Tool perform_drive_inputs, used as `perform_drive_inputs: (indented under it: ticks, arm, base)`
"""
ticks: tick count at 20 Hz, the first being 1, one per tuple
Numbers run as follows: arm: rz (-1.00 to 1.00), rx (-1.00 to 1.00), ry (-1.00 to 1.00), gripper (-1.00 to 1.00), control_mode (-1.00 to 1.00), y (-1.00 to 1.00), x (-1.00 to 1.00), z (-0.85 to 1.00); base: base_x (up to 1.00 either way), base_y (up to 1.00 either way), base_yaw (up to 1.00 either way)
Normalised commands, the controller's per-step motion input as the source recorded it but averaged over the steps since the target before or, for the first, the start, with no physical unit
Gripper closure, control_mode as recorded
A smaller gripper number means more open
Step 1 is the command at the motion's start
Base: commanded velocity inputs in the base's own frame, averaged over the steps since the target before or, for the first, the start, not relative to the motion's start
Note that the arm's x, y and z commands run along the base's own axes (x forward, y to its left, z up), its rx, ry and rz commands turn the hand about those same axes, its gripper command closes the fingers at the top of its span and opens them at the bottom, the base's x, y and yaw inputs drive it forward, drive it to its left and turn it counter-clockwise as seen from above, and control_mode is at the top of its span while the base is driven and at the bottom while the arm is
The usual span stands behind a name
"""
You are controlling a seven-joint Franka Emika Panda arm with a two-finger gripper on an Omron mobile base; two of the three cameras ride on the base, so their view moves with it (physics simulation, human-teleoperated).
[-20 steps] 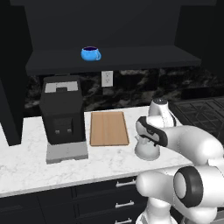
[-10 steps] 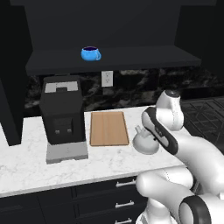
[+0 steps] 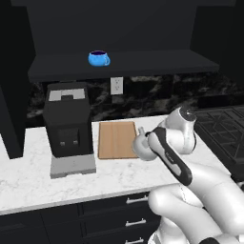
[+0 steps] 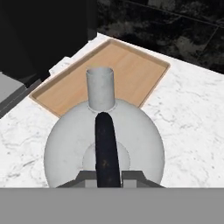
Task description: Pick the kettle from the counter and place it on the tray. Then pick the mug from the cabinet and place it on the tray. Then close the cabinet doors.
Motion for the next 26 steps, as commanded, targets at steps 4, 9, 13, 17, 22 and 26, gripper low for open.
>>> perform_drive_inputs:
  ticks: [4, 9, 13, 17, 22, 26]
  arm:
    - [-0.03, 0.10, 0.01, 1.00, -1.00, 0.24, 0.50, 0.36]
    - [-0.04, 0.06, 0.00, 1.00, -1.00, 0.26, 0.67, 0.22]
    - [-0.02, 0.00, 0.00, 1.00, -1.00, 0.20, 0.70, 0.06]
    - [-0.02, 0.00, 0.00, 1.00, -1.00, 0.19, 0.54, 0.01]
    - [-0.03, 0.00, 0.04, 1.00, -1.00, 0.08, 0.44, -0.11]
    - [0.00, -0.04, 0.05, 1.00, -1.00, 0.08, 0.33, -0.26]
  base:
    - [0.00, 0.00, 0.00]
    - [0.00, 0.00, 0.00]
    - [0.00, 0.00, 0.00]
    - [0.00, 0.00, 0.00]
    - [0.00, 0.00, 0.00]
    - [0.00, 0.00, 0.00]
